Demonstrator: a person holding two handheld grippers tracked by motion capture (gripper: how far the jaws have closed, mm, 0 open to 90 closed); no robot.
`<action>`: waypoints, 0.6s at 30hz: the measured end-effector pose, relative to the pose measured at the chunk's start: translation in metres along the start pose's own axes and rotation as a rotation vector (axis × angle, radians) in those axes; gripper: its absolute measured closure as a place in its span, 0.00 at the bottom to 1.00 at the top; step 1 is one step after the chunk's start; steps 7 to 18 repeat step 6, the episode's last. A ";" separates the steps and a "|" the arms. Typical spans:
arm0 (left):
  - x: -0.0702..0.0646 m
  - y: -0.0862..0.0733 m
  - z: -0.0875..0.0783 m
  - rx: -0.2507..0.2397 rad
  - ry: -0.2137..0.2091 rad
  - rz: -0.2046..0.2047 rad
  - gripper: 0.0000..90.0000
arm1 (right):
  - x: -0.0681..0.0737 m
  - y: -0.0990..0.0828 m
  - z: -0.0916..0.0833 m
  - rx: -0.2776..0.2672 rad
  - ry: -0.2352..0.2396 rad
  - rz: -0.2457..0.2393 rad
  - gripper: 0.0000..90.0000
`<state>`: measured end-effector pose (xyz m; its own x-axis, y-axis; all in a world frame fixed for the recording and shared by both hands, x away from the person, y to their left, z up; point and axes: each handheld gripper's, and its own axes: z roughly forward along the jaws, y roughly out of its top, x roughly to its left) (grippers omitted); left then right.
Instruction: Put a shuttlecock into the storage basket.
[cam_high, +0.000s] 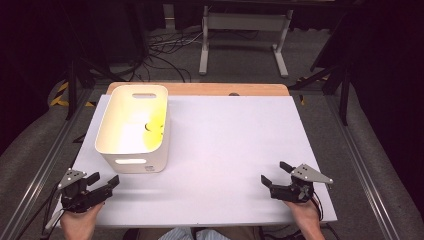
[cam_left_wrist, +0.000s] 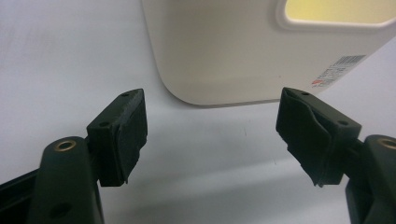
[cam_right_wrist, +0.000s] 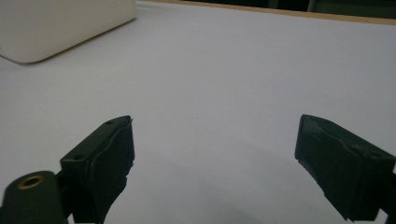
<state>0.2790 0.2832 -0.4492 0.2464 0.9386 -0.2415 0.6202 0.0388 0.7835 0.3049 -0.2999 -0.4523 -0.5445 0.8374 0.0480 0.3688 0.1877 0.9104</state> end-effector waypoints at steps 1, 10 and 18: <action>0.000 0.000 0.000 -0.001 0.000 -0.001 0.28 | 0.000 0.000 0.000 0.001 0.000 0.001 0.14; 0.000 0.000 0.000 0.004 -0.004 0.002 0.29 | 0.000 0.000 0.001 0.003 0.001 -0.003 0.14; 0.000 0.000 0.000 0.004 -0.004 0.002 0.29 | 0.000 0.000 0.001 0.003 0.001 -0.003 0.14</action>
